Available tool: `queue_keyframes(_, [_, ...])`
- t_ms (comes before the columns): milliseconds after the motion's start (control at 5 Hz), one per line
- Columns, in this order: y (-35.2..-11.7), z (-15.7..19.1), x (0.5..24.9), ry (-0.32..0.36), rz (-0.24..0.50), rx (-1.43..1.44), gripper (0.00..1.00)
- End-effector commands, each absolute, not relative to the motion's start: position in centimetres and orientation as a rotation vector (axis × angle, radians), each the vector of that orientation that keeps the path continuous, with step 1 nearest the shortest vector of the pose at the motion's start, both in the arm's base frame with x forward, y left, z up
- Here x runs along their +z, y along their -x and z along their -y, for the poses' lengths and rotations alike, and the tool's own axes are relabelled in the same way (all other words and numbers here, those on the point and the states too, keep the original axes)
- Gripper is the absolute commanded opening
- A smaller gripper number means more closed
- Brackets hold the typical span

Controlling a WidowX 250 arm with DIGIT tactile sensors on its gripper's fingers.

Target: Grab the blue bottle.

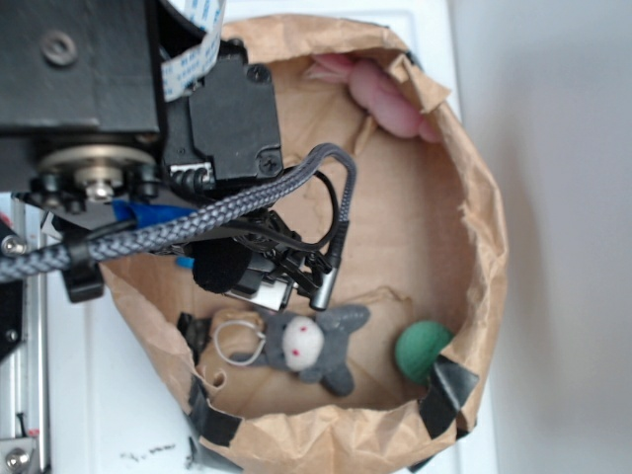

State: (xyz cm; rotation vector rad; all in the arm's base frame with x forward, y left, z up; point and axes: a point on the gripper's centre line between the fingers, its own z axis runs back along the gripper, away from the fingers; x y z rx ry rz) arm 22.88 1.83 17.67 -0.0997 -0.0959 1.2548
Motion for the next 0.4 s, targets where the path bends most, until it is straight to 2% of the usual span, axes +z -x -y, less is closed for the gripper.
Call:
queue_keyframes(0, [-22.5,-0.6,14.2,0.001,0.209,1.302,1.00])
queue_keyframes(200, [-23.5,-0.4,13.7,-0.046,0.180,1.325,1.00])
